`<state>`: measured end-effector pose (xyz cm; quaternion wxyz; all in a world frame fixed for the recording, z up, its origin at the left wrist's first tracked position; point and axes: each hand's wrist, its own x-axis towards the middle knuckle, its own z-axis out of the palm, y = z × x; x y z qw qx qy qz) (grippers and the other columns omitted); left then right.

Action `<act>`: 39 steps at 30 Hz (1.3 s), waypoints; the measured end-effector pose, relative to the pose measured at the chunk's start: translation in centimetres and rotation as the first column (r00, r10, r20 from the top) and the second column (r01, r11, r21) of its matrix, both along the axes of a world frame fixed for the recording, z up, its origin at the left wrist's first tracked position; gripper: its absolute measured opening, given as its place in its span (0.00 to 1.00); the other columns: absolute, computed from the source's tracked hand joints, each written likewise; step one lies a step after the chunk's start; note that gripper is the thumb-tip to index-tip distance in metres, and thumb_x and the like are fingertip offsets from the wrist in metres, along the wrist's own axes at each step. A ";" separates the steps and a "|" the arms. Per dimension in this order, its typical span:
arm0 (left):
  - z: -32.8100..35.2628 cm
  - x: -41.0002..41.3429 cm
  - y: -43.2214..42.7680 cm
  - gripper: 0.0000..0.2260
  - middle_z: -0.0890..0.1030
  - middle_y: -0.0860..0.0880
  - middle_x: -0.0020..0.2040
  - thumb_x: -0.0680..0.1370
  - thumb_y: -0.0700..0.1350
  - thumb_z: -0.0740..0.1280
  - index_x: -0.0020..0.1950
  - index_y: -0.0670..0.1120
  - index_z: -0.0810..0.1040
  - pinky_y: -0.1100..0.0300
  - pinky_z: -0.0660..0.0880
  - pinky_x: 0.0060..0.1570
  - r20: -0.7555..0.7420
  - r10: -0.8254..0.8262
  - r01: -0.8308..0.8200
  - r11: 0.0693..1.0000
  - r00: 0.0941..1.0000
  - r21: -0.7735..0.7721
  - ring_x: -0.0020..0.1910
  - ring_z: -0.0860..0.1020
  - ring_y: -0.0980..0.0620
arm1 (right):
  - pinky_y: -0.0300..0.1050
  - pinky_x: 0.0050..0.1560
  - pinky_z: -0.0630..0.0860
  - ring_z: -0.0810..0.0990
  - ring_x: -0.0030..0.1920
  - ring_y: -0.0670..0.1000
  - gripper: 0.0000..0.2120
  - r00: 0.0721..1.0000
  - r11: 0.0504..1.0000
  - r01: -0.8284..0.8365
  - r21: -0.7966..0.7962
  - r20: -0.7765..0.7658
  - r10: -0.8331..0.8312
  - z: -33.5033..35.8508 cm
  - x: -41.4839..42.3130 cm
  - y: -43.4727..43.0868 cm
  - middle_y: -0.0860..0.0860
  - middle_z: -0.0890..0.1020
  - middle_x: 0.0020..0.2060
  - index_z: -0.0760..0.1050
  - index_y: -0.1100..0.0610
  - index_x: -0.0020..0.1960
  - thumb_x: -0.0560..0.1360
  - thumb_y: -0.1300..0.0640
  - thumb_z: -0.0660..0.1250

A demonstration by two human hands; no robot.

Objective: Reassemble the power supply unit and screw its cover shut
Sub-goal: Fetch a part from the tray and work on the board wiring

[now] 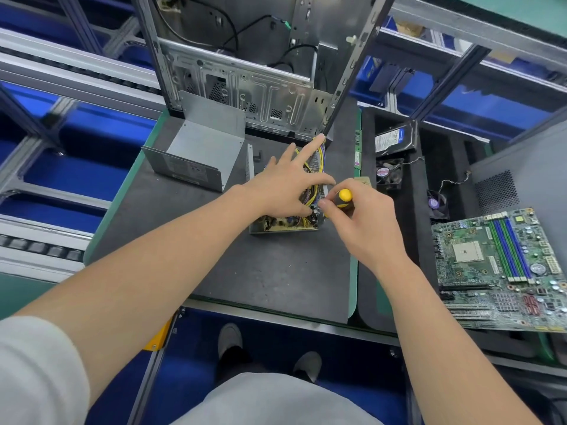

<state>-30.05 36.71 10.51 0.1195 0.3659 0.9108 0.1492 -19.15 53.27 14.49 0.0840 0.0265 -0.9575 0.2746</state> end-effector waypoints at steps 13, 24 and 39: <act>0.3 0.2 0.0 0.31 0.30 0.54 0.82 0.74 0.53 0.76 0.74 0.67 0.67 0.25 0.57 0.73 0.013 0.002 -0.002 1.000 1.000 0.000 0.81 0.45 0.30 | 0.43 0.50 0.74 0.79 0.45 0.47 0.06 0.999 1.000 -0.019 -0.007 0.026 0.019 0.1 -0.3 0.3 0.45 0.83 0.43 0.80 0.53 0.49 0.78 0.53 0.75; 0.6 0.3 0.0 0.32 0.30 0.54 0.82 0.74 0.53 0.76 0.74 0.67 0.66 0.26 0.57 0.73 0.015 0.011 -0.010 1.000 1.000 -0.006 0.82 0.45 0.31 | 0.48 0.52 0.77 0.79 0.45 0.48 0.06 0.998 0.999 -0.028 -0.026 0.046 0.030 0.3 -0.2 0.7 0.45 0.82 0.43 0.80 0.54 0.50 0.78 0.54 0.75; -0.9 0.2 -0.2 0.29 0.37 0.49 0.84 0.69 0.62 0.75 0.67 0.69 0.68 0.25 0.44 0.74 -0.137 0.007 0.003 0.997 0.991 0.079 0.81 0.35 0.33 | 0.51 0.39 0.72 0.75 0.40 0.56 0.15 0.999 0.982 -0.011 0.187 0.032 0.005 0.4 -1.5 -0.3 0.48 0.74 0.37 0.69 0.53 0.46 0.79 0.42 0.68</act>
